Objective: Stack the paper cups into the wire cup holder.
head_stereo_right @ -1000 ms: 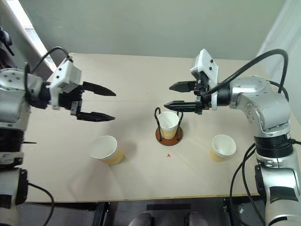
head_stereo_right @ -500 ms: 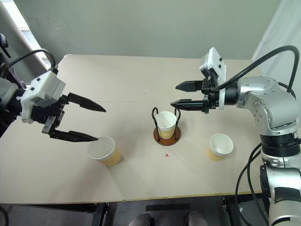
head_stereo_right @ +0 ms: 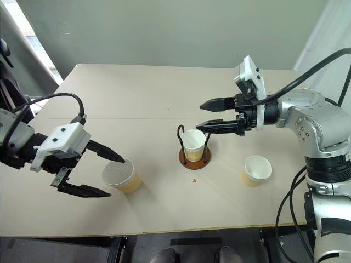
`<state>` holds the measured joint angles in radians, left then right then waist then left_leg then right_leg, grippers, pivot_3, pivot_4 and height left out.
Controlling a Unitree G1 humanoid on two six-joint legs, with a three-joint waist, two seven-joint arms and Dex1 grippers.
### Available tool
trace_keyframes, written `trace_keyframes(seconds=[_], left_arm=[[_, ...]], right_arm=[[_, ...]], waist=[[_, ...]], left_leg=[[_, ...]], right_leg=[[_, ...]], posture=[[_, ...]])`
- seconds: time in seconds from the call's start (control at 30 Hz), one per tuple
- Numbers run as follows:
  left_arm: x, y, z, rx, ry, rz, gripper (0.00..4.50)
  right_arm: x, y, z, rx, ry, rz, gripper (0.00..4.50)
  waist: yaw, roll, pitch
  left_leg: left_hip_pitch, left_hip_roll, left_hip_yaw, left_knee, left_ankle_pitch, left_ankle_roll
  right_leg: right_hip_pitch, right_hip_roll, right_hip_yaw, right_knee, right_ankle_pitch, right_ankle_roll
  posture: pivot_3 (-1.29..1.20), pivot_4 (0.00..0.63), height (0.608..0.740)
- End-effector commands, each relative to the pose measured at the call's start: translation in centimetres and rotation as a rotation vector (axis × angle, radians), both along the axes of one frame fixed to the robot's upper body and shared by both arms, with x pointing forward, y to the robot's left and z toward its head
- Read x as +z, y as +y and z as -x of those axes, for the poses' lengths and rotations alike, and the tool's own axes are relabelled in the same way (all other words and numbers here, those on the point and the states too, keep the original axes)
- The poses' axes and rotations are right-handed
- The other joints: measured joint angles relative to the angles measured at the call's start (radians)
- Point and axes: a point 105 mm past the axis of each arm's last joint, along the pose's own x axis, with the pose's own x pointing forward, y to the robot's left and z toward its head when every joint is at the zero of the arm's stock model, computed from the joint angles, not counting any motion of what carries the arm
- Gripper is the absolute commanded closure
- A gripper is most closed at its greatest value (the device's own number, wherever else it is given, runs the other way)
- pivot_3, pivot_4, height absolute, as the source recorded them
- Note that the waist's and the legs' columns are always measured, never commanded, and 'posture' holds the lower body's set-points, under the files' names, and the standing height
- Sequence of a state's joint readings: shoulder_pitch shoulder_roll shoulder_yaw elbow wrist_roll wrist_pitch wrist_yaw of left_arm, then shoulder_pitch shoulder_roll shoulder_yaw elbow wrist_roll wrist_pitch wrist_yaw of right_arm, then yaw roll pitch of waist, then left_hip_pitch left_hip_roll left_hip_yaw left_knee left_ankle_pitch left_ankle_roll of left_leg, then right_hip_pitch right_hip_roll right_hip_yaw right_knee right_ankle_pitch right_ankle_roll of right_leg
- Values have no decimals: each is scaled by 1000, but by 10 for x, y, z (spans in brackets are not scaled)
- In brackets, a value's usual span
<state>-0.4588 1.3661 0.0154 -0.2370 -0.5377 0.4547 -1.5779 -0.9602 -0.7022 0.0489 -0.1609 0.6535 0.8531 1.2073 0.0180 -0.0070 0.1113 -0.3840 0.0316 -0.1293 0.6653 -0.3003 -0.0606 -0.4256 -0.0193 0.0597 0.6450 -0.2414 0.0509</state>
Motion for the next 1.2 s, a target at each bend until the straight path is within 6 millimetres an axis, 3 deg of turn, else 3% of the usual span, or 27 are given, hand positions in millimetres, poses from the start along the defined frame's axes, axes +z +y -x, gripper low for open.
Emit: trace_keyframes(seconds=[0.03,0.33,0.63,1.2], left_arm=[[4,4,-3,6,-53,-45,0],[-16,2,-13,6,-81,-36,0],[-26,-4,-12,-15,-64,-22,0],[-36,10,-15,-64,-89,-159,0]], right_arm=[[9,-1,11,45,-42,-27,1406],[-1,0,6,50,-65,-7,1406],[-38,-8,11,103,-146,165,1406],[-42,-9,15,119,-135,176,1406]], waist=[[0,0,0],[0,0,0],[1,0,0],[0,0,0]], left_leg=[[0,0,0,0,0,0],[1,0,0,0,0,0],[0,0,0,0,0,0],[1,0,0,0,0,0]], right_leg=[[0,0,0,0,0,0],[0,0,0,1,0,-1],[1,0,-1,2,0,-1],[1,0,0,2,0,-1]], posture=[[0,150,740],[0,150,740],[0,150,740],[0,150,740]])
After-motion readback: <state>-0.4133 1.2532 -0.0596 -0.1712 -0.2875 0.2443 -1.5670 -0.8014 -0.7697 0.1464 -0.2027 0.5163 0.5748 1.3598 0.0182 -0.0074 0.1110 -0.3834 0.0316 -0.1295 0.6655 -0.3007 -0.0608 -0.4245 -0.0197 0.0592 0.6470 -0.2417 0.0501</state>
